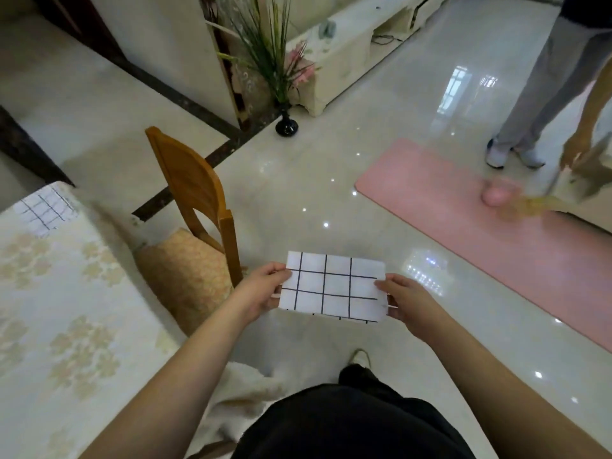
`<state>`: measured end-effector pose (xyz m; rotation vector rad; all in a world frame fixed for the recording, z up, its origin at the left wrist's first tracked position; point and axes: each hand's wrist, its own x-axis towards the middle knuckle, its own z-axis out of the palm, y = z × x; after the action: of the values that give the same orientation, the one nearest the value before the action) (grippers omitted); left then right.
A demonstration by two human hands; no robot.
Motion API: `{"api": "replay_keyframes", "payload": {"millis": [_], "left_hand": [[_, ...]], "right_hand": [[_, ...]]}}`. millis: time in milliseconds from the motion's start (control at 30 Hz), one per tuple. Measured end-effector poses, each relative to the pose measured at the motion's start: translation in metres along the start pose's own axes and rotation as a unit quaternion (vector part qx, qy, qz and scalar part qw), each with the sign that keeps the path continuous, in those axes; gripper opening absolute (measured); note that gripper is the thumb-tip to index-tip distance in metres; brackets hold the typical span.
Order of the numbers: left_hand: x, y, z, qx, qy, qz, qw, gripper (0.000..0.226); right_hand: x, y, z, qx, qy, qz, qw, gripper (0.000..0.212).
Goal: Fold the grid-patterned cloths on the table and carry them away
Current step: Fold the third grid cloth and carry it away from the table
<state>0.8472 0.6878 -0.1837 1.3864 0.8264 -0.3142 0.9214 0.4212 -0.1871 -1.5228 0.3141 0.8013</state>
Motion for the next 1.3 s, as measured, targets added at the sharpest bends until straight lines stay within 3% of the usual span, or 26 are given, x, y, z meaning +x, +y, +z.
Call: {"api": "replay_keyframes", "payload": {"millis": [267, 567, 900, 1300], "left_hand": [[0.044, 0.063, 0.028, -0.041, 0.061, 0.013, 0.997, 0.012], [0.097, 0.119, 0.018, -0.055, 0.077, 0.019, 0.995, 0.022], [0.188, 0.197, -0.042, -0.08, 0.098, 0.038, 0.991, 0.006], [0.241, 0.262, -0.136, -0.124, 0.164, 0.047, 0.978, 0.018]], "right_hand": [[0.078, -0.085, -0.019, -0.046, -0.05, -0.012, 0.998, 0.01], [0.16, -0.155, -0.007, -0.072, -0.065, -0.026, 0.995, 0.012], [0.262, -0.239, 0.069, -0.082, -0.085, -0.034, 0.992, 0.01], [0.357, -0.319, 0.18, -0.143, -0.151, -0.053, 0.977, 0.009]]}}
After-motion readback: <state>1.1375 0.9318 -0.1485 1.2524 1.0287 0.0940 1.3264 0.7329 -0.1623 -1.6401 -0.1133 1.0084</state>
